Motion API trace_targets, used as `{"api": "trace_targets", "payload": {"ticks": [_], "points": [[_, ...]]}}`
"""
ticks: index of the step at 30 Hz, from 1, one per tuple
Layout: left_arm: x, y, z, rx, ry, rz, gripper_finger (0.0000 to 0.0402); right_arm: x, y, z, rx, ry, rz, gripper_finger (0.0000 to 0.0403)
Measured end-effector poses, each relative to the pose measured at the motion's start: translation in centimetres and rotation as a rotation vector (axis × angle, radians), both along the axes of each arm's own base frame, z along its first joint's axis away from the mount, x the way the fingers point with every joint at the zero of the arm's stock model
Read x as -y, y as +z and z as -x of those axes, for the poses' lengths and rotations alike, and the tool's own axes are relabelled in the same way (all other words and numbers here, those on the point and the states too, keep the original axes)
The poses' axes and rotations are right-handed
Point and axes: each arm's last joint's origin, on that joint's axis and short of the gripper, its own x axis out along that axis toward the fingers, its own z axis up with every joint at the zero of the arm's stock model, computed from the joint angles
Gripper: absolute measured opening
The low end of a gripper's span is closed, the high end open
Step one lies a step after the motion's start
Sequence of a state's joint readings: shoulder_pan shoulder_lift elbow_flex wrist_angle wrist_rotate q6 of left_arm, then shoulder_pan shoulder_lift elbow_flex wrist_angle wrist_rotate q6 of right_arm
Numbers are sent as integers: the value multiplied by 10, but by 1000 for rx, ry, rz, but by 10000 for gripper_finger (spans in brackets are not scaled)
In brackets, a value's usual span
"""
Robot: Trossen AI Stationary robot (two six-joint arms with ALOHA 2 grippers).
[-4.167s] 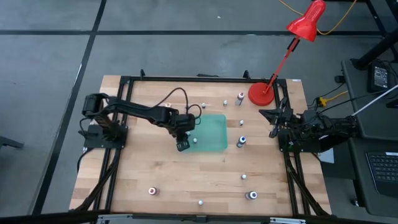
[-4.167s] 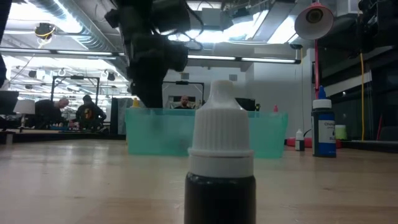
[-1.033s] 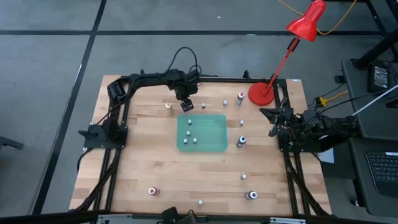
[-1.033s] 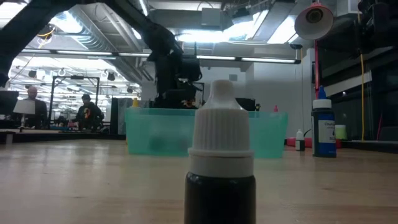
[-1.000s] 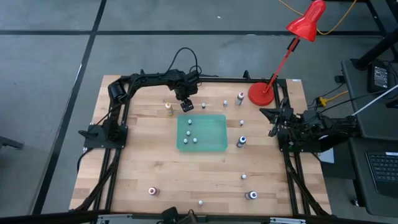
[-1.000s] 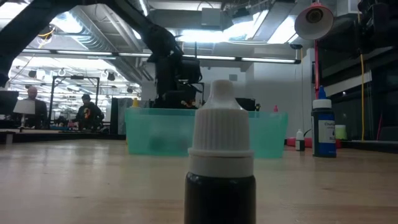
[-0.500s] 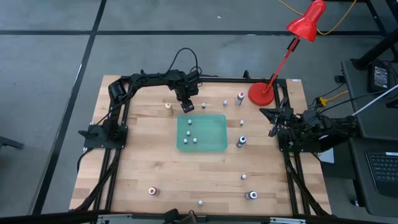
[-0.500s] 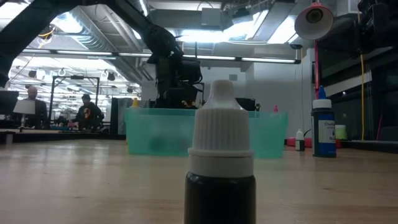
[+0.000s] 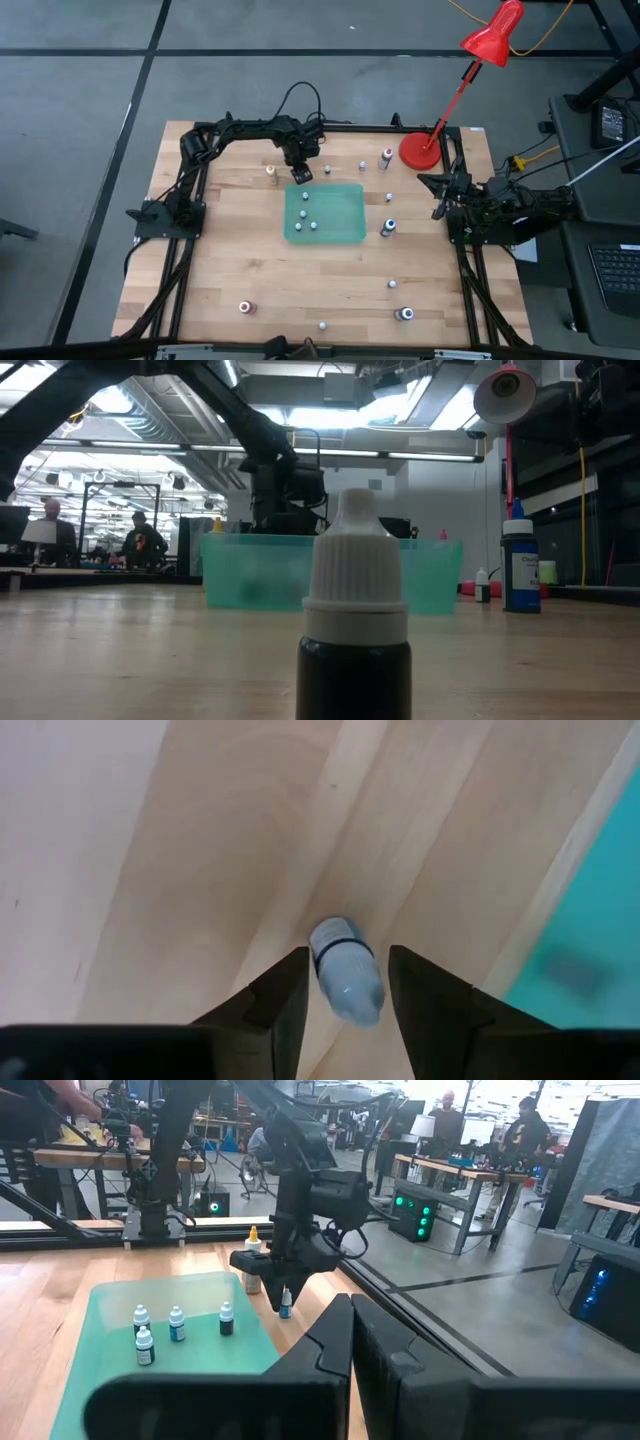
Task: Pick & Place food coloring
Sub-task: Put the small blue food coloring bottle into the green bin
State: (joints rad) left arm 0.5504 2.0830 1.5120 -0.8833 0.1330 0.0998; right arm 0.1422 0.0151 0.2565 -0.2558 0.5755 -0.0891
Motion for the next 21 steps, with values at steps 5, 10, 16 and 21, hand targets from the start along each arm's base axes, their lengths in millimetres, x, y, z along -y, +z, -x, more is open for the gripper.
{"api": "trace_targets", "payload": {"ticks": [5, 10, 16, 21], "points": [[0, 2, 0, 3, 1, -5, 130, 0, 0, 0, 0, 0, 1, 12], [0, 2, 0, 5, 1, -11, 106, 0, 0, 0, 0, 0, 1, 12], [0, 4, 0, -1, 11, -7, 65, 0, 0, 0, 0, 0, 1, 12], [3, 24, -1, 10, 1, -13, 65, 0, 0, 0, 0, 0, 1, 12]]}}
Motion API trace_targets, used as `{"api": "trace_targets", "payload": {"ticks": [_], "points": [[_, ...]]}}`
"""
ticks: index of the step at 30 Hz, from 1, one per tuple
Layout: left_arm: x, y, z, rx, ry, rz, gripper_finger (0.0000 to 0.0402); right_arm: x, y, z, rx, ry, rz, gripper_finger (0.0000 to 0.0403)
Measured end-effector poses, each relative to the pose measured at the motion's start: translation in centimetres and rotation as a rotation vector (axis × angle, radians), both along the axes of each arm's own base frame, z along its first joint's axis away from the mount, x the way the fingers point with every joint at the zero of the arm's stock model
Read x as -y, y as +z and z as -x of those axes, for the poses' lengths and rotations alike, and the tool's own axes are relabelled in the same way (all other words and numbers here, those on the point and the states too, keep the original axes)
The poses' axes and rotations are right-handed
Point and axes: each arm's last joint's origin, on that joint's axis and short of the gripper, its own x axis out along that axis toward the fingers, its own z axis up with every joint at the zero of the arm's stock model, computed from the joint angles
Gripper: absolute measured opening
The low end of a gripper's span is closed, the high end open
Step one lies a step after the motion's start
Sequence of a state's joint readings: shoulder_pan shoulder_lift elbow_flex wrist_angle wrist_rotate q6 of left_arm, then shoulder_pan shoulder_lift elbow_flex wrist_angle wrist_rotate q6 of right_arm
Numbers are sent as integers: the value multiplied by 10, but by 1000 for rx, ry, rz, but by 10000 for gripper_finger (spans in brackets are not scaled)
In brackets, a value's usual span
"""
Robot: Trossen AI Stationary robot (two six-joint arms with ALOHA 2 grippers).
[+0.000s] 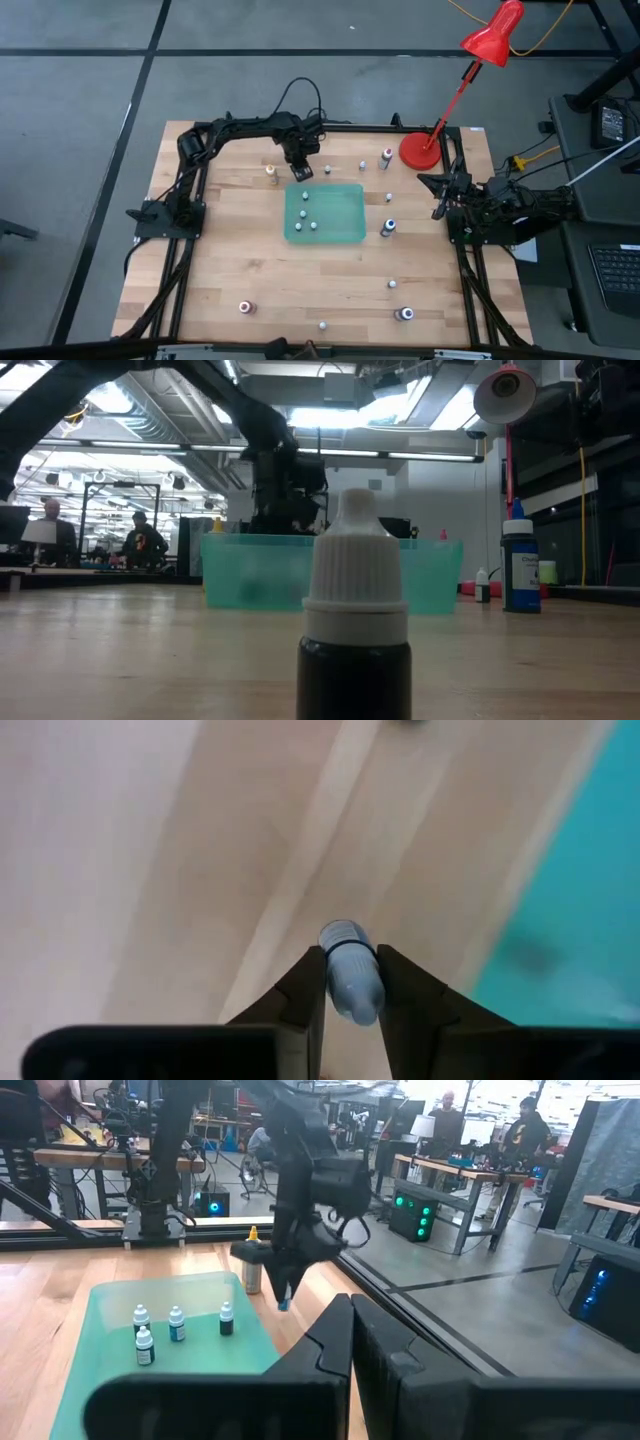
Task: Pick & Place food coloring
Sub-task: Put the small blue food coloring bottle into the green bin
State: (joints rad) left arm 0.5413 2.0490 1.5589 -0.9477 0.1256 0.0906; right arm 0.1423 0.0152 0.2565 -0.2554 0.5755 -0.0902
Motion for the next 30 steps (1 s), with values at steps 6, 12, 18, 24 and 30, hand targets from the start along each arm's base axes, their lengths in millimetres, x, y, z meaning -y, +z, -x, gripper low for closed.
{"api": "trace_targets", "payload": {"ticks": [6, 12, 18, 24, 30], "points": [[10, 66, 1, 121, 7, -64, 65, 0, 0, 0, 1, 0, -2, 12], [42, 143, 22, 299, 46, -121, 65, 0, 0, 0, 3, 0, -4, 12], [76, 181, 55, 292, 81, -146, 65, 0, 0, 0, 5, 1, -7, 12], [100, 164, 61, 194, 30, -139, 65, 0, 0, 0, 5, 1, -7, 12], [126, 110, 48, 168, -81, -89, 65, 0, 0, 0, 3, 1, -6, 12]]}}
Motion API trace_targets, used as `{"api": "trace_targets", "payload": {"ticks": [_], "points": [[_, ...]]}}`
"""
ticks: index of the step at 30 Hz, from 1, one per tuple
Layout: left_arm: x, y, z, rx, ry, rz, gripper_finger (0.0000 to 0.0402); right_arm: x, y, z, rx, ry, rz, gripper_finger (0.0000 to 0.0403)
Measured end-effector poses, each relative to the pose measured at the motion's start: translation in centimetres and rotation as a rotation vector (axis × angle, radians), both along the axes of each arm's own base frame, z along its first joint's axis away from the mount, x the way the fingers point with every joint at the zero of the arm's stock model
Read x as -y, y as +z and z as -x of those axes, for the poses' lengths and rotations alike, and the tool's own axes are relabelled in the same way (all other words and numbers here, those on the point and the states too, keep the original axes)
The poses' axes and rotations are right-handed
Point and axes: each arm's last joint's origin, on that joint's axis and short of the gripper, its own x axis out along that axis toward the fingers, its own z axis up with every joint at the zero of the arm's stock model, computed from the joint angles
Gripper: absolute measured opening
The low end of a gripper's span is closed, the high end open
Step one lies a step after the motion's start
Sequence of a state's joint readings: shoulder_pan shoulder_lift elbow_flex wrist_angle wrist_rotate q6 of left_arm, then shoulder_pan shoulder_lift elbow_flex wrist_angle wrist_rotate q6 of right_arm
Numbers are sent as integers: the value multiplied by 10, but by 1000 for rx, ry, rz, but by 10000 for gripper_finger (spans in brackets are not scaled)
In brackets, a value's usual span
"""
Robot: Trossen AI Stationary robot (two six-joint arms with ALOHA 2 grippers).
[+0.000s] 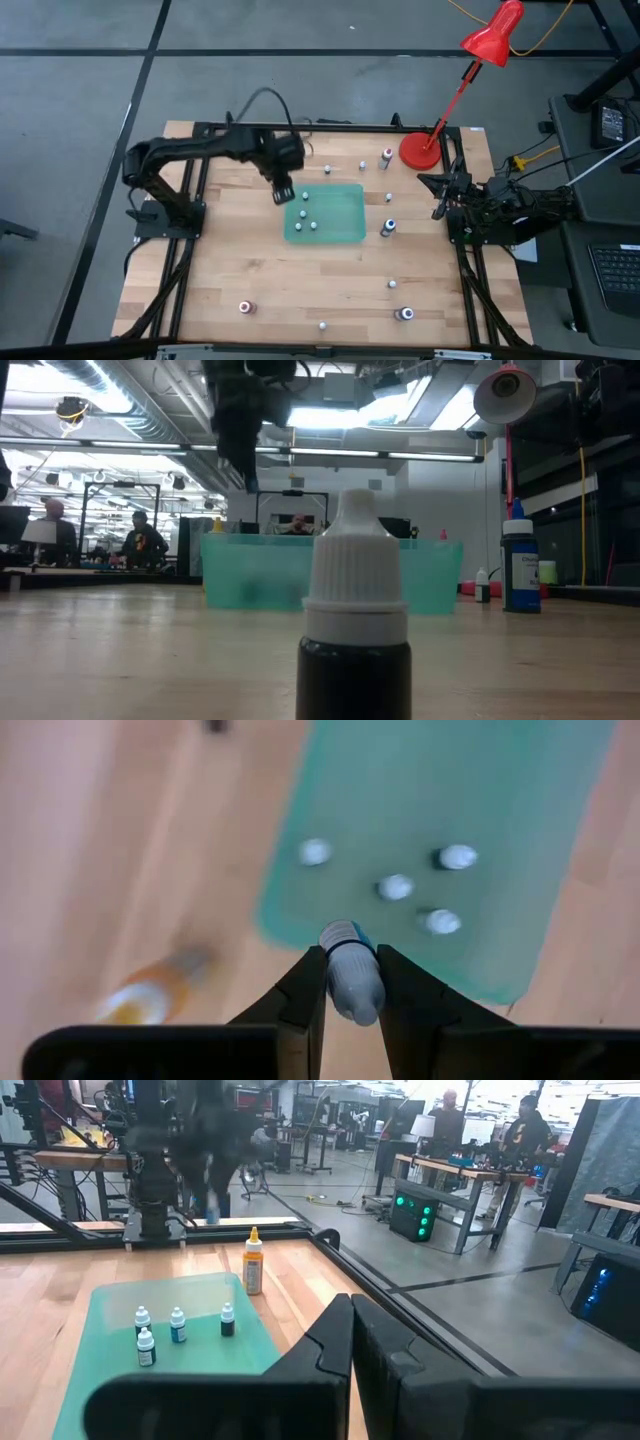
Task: Pick & Place food coloring
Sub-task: Put the small blue food coloring bottle into the green bin
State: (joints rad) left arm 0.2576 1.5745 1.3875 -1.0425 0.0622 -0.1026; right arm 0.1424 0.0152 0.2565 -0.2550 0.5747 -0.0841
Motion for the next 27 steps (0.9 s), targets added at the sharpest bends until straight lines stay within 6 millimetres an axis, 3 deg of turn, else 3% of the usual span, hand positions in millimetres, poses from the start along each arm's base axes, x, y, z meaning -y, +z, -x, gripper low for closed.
{"api": "trace_targets", "payload": {"ticks": [4, 10, 27], "points": [[15, -27, -8, 53, -44, 7, 66, 0, 0, 0, -1, 0, 0, 12], [25, -50, -8, 52, -75, -37, 65, 0, 0, 0, -5, -1, 1, 12], [13, -109, -32, -76, -165, -54, 65, 0, 0, 0, -6, -1, 3, 12]]}}
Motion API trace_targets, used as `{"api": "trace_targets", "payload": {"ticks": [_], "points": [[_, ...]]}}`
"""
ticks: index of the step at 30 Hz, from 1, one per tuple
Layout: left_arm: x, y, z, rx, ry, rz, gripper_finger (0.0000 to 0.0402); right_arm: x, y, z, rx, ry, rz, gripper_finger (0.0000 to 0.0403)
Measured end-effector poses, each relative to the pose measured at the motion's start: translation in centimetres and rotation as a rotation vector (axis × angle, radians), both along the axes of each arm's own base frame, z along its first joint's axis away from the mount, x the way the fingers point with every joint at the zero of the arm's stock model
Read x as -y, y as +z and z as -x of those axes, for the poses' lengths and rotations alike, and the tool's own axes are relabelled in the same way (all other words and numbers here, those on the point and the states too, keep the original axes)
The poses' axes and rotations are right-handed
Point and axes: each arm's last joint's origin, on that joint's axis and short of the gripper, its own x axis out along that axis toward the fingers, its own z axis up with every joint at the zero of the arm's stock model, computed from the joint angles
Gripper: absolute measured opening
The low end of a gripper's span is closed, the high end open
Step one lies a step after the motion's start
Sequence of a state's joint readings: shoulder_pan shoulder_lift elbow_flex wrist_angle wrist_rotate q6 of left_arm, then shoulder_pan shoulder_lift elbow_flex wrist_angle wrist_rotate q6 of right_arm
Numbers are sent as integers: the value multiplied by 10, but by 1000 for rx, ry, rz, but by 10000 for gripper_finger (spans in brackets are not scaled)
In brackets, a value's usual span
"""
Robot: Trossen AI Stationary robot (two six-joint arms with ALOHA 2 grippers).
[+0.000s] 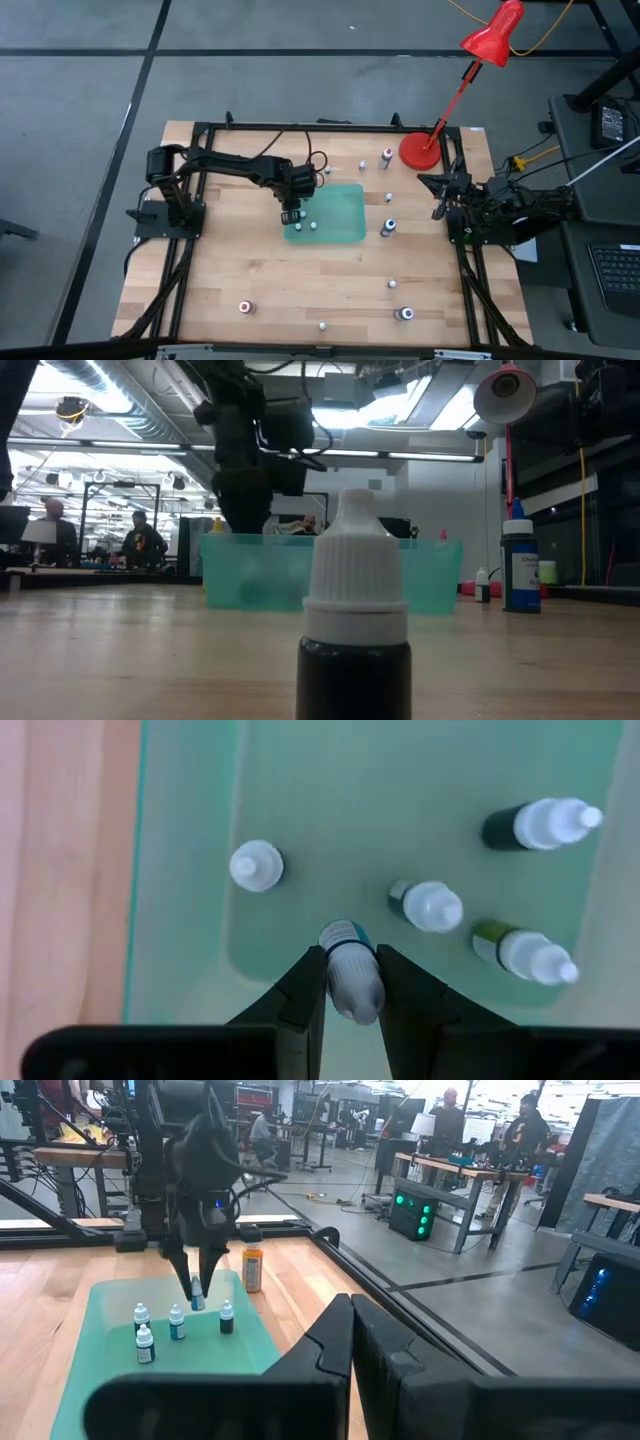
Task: Pick & Place food coloring
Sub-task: Put the small blue food coloring bottle into the green bin
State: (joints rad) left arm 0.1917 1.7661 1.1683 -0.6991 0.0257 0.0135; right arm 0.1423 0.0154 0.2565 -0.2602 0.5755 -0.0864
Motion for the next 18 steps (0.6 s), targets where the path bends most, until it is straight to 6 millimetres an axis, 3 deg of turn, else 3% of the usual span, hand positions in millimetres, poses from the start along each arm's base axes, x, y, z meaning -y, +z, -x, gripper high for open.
{"api": "trace_targets", "payload": {"ticks": [8, 18], "points": [[-1, -23, -6, -58, -11, 8, 66, 0, 0, 0, 0, 0, 0, 12], [-2, -24, -8, -52, -7, 2, 99, 0, 0, 0, 0, 0, 0, 12]]}}
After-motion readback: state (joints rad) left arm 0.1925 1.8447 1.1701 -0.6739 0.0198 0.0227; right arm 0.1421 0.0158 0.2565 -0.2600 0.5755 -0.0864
